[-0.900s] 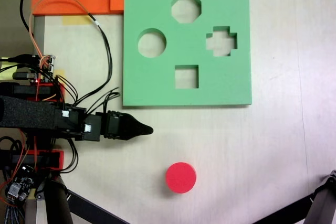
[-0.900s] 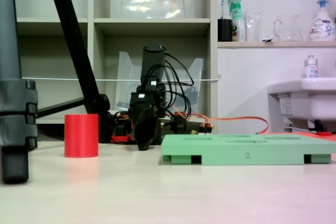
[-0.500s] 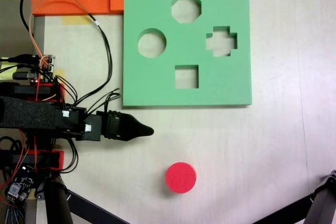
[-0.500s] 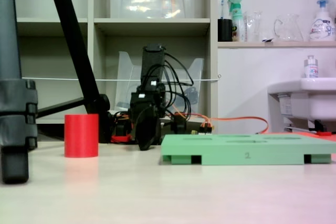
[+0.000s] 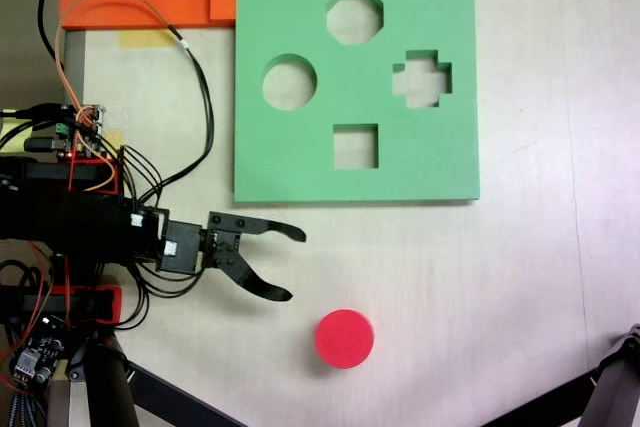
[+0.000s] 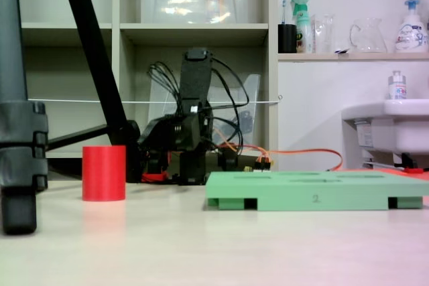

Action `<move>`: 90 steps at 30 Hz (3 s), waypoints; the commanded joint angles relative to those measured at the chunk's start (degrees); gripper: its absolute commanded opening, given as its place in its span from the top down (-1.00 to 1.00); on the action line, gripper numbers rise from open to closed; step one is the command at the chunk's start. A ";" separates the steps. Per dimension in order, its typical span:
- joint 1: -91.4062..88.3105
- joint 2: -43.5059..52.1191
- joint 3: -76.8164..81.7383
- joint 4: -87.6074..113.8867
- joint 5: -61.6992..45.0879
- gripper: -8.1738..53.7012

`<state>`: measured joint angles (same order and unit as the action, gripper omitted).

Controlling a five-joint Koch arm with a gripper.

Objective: Put the cylinder block into the corresponding hole

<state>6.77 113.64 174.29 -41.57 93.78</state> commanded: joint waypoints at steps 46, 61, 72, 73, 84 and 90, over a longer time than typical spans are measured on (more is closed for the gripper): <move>-6.42 -31.90 -29.27 -28.21 1.32 0.12; -50.80 -34.19 -38.58 -18.90 1.32 0.12; -57.83 -39.46 -28.65 -30.32 1.49 0.11; -57.92 -38.94 -27.60 -31.03 1.49 0.11; -57.04 -39.55 -21.09 -35.86 0.88 0.11; -55.99 -46.76 -23.99 -37.79 0.53 0.11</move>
<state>-49.48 66.97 151.26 -72.86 94.04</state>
